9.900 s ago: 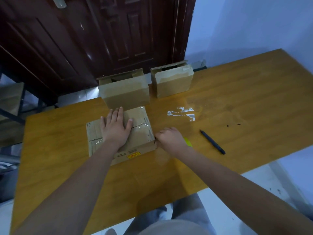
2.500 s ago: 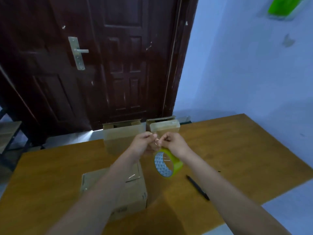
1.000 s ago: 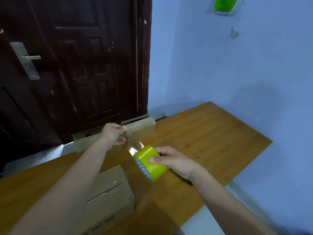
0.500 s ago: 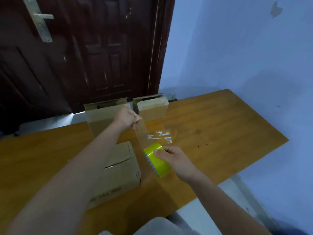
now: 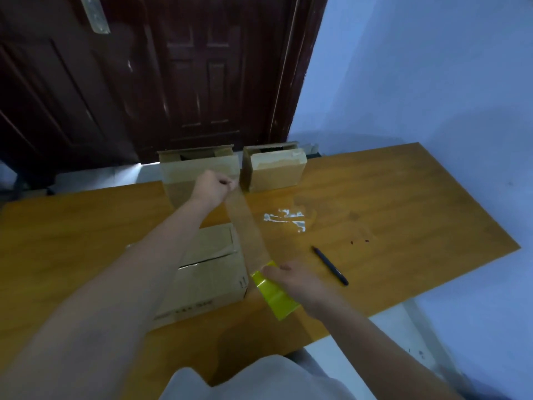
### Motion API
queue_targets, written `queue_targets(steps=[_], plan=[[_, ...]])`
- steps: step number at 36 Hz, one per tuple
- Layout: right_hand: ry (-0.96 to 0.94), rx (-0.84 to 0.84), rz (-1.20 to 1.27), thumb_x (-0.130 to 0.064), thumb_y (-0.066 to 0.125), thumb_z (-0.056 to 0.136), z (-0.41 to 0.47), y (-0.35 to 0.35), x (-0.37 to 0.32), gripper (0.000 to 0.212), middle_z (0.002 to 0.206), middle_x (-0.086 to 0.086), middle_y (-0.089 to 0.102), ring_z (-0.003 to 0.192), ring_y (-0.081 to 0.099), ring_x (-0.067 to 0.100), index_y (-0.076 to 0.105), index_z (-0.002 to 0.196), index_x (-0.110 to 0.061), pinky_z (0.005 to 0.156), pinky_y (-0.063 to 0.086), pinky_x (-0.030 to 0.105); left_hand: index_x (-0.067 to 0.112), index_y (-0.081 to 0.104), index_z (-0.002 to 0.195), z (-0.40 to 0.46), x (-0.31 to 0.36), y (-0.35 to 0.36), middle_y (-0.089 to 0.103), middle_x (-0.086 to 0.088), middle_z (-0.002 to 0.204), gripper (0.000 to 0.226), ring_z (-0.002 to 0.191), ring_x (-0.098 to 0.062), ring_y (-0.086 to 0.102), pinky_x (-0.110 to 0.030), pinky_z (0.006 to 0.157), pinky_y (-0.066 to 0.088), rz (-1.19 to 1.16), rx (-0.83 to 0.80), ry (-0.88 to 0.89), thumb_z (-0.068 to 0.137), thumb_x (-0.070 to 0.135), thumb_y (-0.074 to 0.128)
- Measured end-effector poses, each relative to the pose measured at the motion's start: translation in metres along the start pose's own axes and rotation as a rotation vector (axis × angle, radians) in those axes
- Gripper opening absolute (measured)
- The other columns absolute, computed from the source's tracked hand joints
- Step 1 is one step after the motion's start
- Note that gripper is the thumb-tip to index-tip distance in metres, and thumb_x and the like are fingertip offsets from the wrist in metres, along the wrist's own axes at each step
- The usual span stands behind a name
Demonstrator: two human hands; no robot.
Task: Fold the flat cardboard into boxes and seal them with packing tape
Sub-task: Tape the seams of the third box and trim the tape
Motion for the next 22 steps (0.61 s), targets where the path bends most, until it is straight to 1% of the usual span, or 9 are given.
queue_targets(steps=[1,4,6,9,12,14,16,20,22], plan=[[-0.008,-0.013,0.03,-0.04,0.053,0.093,-0.001,0.005,0.003,0.048,0.103,0.031,0.056,0.086,0.057,0.03,0.059,0.106,0.006,0.079,0.047,0.044,0.005,0.067,0.113,0.0,-0.003,0.0,0.068,-0.013,0.108,0.024,0.086,-0.022,0.061,-0.033,0.085,0.05,0.001,-0.017,-0.011,0.092,0.014,0.06],[0.015,-0.039,0.097,-0.04,0.051,0.094,-0.001,0.019,0.016,0.035,0.088,0.006,0.059,0.071,0.055,0.011,0.062,0.104,-0.009,0.063,0.044,0.021,0.016,0.049,0.136,-0.001,-0.014,0.0,0.07,-0.012,0.102,0.05,0.086,-0.024,0.066,-0.035,0.085,0.053,-0.01,-0.048,-0.035,0.088,0.012,0.065],[0.021,-0.044,0.127,-0.039,0.049,0.095,0.0,0.027,0.024,0.028,0.082,-0.004,0.057,0.068,0.054,0.004,0.061,0.103,-0.015,0.055,0.042,0.012,0.018,0.044,0.14,-0.003,-0.017,0.002,0.071,-0.012,0.093,0.059,0.08,-0.021,0.066,-0.037,0.086,0.054,-0.035,-0.048,-0.018,0.086,0.009,0.066],[-0.002,-0.042,0.171,-0.035,0.05,0.095,0.002,0.032,0.03,0.029,0.079,-0.001,0.058,0.065,0.056,0.005,0.064,0.101,-0.01,0.053,0.044,0.011,0.012,0.057,0.127,-0.005,-0.025,0.004,0.069,-0.013,0.091,0.04,0.069,-0.017,0.061,-0.04,0.087,0.053,-0.051,-0.027,-0.025,0.087,0.012,0.066],[-0.006,-0.031,0.155,-0.033,0.05,0.096,0.001,0.031,0.031,0.032,0.078,0.001,0.056,0.061,0.054,0.004,0.064,0.102,-0.005,0.048,0.041,0.008,0.009,0.065,0.092,-0.008,-0.031,0.007,0.067,-0.013,0.093,0.004,0.067,-0.017,0.059,-0.041,0.083,0.055,-0.083,-0.014,-0.035,0.088,0.011,0.064],[-0.021,-0.037,0.138,-0.034,0.05,0.096,0.001,0.032,0.031,0.027,0.073,-0.001,0.056,0.057,0.054,0.004,0.063,0.088,-0.011,0.048,0.041,0.01,0.008,0.065,0.085,-0.006,-0.034,0.008,0.065,-0.008,0.084,0.004,0.068,-0.017,0.059,-0.039,0.081,0.054,-0.073,0.003,-0.033,0.088,0.011,0.065],[-0.031,-0.029,0.111,-0.034,0.05,0.096,0.002,0.032,0.032,0.028,0.069,0.0,0.054,0.053,0.052,0.004,0.058,0.077,-0.014,0.047,0.039,0.011,0.007,0.066,0.087,-0.005,-0.037,0.009,0.064,-0.007,0.081,0.006,0.066,-0.017,0.058,-0.035,0.077,0.053,-0.058,0.005,-0.031,0.088,0.013,0.065],[-0.046,-0.021,0.101,-0.033,0.05,0.096,0.004,0.032,0.033,0.026,0.068,0.006,0.049,0.054,0.048,0.011,0.055,0.081,-0.012,0.046,0.037,0.015,0.01,0.066,0.084,-0.003,-0.039,0.015,0.061,-0.003,0.072,0.007,0.064,-0.015,0.055,-0.028,0.067,0.048,-0.03,-0.005,-0.014,0.088,0.016,0.065],[-0.033,-0.024,0.109,-0.034,0.05,0.096,0.005,0.033,0.034,0.027,0.07,0.005,0.052,0.055,0.051,0.01,0.059,0.083,-0.012,0.048,0.039,0.015,0.013,0.065,0.082,-0.003,-0.039,0.02,0.06,-0.001,0.076,0.007,0.072,-0.017,0.057,-0.029,0.069,0.048,-0.022,-0.009,0.003,0.088,0.015,0.065]])
Point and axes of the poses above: each hand's wrist, its own z-axis towards the middle knuckle, its own y-axis out of the palm, x = y × z, the point moved 6 cm from there along z, towards the middle knuckle
